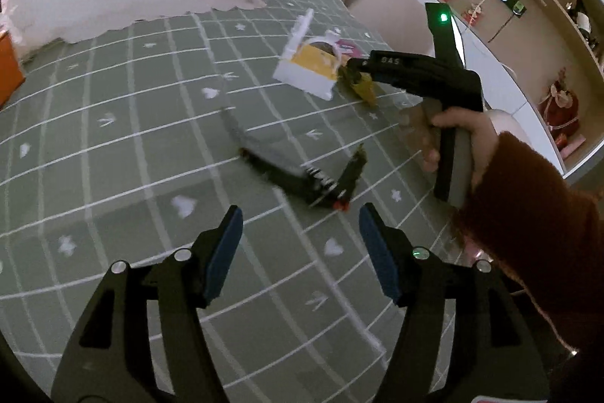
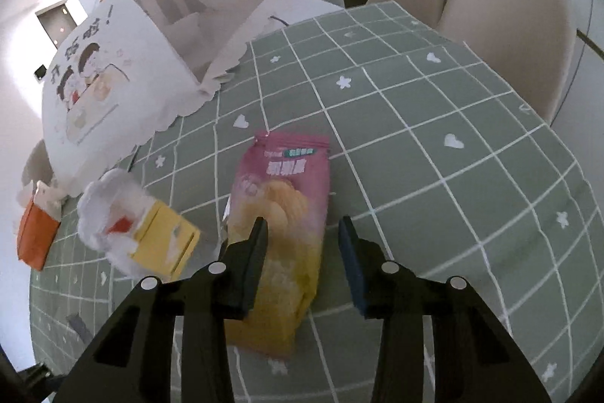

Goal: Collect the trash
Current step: 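Grasp the pink chip bag with the right tool while the left tool grasps the black wrapper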

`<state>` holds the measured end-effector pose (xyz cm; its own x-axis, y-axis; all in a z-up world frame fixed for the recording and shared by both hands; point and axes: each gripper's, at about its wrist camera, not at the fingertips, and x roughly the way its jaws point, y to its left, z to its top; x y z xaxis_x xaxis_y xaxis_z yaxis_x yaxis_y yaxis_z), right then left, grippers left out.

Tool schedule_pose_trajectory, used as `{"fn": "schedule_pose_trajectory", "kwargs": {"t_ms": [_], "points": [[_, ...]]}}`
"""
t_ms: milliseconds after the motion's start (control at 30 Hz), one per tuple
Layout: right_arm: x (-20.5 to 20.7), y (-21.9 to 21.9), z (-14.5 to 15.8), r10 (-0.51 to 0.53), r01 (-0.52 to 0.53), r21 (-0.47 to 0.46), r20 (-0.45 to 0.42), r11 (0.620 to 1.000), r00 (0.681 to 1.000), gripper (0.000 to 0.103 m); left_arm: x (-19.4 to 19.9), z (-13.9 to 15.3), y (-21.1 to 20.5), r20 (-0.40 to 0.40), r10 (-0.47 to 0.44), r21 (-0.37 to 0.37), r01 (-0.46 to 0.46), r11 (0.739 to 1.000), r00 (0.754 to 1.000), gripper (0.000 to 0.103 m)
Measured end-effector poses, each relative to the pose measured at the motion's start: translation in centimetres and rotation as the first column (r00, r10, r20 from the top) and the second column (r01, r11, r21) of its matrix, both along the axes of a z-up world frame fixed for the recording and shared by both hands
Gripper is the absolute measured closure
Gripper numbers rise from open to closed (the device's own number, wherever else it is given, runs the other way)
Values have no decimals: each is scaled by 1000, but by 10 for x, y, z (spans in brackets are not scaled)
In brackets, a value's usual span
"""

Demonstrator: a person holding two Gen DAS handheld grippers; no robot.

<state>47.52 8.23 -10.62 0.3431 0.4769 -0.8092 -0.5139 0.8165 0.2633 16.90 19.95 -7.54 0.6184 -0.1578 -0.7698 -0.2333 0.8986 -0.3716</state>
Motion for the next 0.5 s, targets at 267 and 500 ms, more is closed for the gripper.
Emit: {"fn": "schedule_pose_trajectory", "kwargs": {"t_ms": [267,500], "points": [[-28,-16,22,-6,6,9,-3,1000,1000,95,-13,3,15,21,-18,-13,18,1000,1000,42],[-97,-85,77,-123,122,20,92,992,988,95,-1,3,0,49,-138,3,138,990,989,42]]}}
